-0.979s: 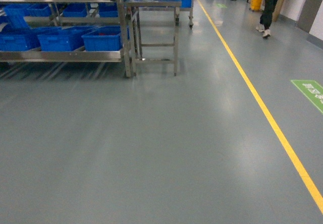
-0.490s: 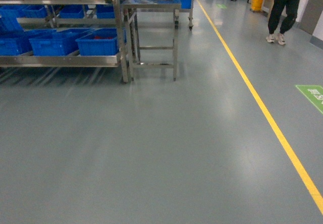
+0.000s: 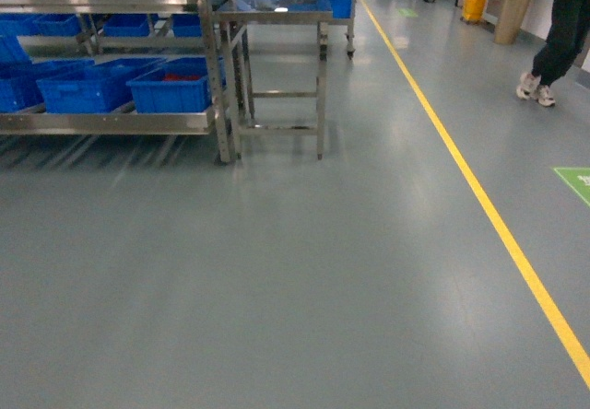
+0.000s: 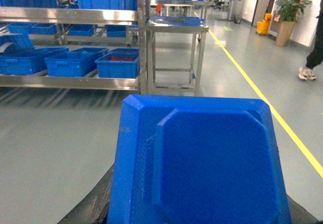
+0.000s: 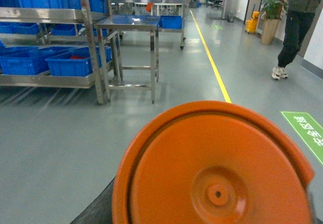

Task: Sort blue parts and orange caps into right shelf containers

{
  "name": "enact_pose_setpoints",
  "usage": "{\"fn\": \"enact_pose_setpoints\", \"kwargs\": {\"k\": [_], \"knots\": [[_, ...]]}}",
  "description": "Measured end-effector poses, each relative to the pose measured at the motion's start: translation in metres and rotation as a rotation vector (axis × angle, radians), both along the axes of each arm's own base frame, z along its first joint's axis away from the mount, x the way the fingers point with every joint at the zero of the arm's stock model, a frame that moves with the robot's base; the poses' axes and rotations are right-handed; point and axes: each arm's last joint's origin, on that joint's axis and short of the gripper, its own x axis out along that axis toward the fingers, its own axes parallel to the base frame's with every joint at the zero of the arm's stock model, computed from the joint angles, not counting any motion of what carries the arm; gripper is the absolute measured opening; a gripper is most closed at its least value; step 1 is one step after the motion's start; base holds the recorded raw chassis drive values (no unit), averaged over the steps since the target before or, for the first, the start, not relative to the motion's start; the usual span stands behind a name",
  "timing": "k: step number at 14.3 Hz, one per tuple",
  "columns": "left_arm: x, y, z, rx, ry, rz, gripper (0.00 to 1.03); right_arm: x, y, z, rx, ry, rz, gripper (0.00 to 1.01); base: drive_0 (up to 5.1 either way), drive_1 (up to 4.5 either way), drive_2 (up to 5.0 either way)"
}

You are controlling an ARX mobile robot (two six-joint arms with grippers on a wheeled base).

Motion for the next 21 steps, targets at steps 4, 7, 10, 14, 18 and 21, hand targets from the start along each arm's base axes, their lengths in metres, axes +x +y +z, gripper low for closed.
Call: {"fn": "enact_pose_setpoints", "kwargs": {"k": [4,7,10,14,18,21], "knots": [[0.0000,0.0000,0.0001,0.000,-0.002,0.000,0.44,0.0000,0.0000,0.0001,0.000,-0.001,0.000,0.45,0.0,4.20,-4.2],[0.0000,0.0000,0.0001,0.000,-0.001,0.000,0.44,0.0000,0.0000,0.0001,0.000,-0.001,0.000,0.45,0.0,4.19,-4.2],[0.0000,0.0000,0.0001,0.000,-0.001,0.000,0.44,0.0000,0.0000,0.0002,0.000,-0.002,0.000,0.45,0.0,4.21,-4.2],[0.0000,0.0000,0.0000,0.000,0.000,0.000,0.44,0.0000,0.0000,0.0002,0.000,-0.002,0.000,0.45,0.0,4.21,-4.2],[0.0000,0.0000,0.0000,0.000,0.000,0.000,0.44,0.0000,0.0000,0.0001,0.000,-0.001,0.000,0.45,0.0,4.21,-4.2],[0.0000,0.0000,0.0001,0.000,-0.001,0.000,0.44,0.0000,0.0000,0.0001,0.000,-0.001,0.000,0.45,0.0,4.21,-4.2]]}}
